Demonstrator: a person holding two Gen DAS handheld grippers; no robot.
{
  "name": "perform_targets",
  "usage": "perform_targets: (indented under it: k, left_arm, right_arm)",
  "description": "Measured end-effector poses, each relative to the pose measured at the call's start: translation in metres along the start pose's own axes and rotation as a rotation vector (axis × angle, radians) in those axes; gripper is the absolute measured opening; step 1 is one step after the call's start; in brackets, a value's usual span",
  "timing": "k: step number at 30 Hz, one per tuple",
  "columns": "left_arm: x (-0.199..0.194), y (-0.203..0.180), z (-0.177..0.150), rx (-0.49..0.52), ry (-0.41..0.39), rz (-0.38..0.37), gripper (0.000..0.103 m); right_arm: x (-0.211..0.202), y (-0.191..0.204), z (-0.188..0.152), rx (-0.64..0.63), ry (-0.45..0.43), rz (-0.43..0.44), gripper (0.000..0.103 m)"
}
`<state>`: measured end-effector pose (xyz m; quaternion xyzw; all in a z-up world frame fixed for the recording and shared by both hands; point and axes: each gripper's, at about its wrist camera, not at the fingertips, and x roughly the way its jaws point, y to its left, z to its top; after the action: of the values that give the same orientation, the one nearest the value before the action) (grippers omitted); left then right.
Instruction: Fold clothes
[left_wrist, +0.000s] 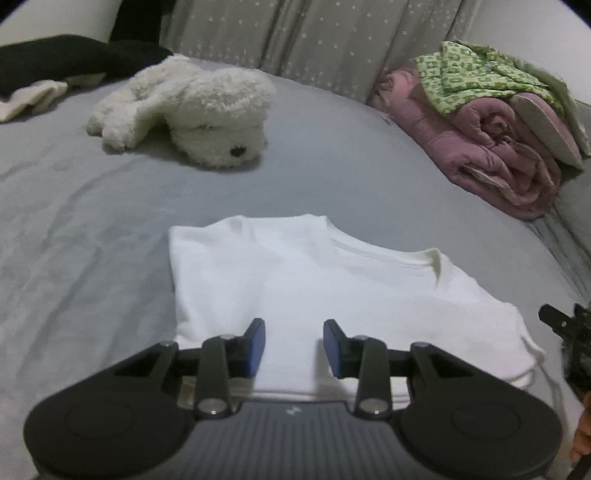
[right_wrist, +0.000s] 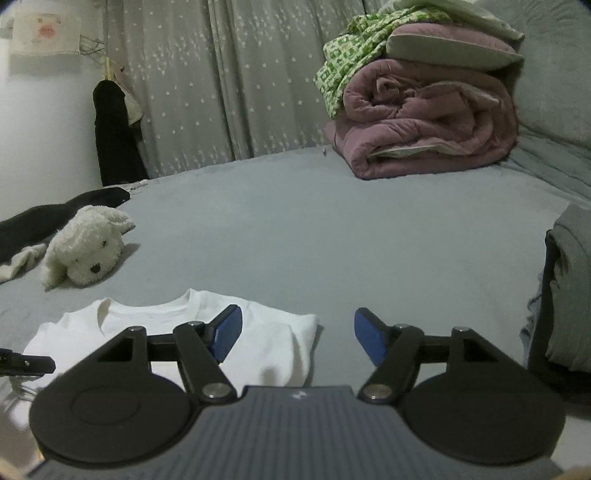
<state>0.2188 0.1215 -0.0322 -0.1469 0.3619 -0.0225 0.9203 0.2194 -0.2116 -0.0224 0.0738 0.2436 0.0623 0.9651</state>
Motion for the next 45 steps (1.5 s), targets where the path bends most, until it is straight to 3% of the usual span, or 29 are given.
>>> perform_targets:
  k: [6, 11, 14, 21, 25, 29, 36, 41, 45]
  left_arm:
    - [0.009, -0.004, -0.01, 0.062, -0.072, 0.028, 0.036]
    - [0.009, -0.017, -0.028, 0.178, -0.175, 0.066, 0.043]
    - [0.005, -0.008, -0.026, 0.138, -0.182, 0.003, 0.051]
    - [-0.039, 0.019, -0.05, -0.016, -0.225, -0.137, 0.052]
    - [-0.067, 0.029, -0.079, -0.064, -0.192, -0.141, 0.054]
    - [-0.097, 0.034, -0.105, -0.046, -0.167, -0.143, 0.054]
    - [-0.134, 0.033, -0.143, 0.054, -0.112, -0.113, 0.054]
    - [-0.158, 0.025, -0.166, 0.206, -0.095, -0.055, 0.054]
    - [-0.175, 0.024, -0.174, 0.269, -0.067, -0.029, 0.054]
  right_arm:
    - [0.032, -0.005, -0.022, -0.018, 0.107, -0.035, 0.071]
    - [0.025, -0.009, -0.03, -0.004, 0.076, -0.018, 0.072]
    - [0.02, -0.021, -0.03, 0.059, 0.068, 0.036, 0.076]
    - [-0.029, -0.023, -0.047, 0.077, 0.137, 0.157, 0.077]
    - [-0.064, -0.019, -0.065, 0.059, 0.183, 0.204, 0.077]
    - [-0.099, -0.02, -0.084, 0.065, 0.194, 0.234, 0.077]
    - [-0.154, -0.052, -0.111, 0.312, 0.183, 0.308, 0.068]
    - [-0.177, -0.077, -0.127, 0.512, 0.188, 0.35, 0.046]
    - [-0.188, -0.09, -0.132, 0.6, 0.229, 0.389, 0.043]
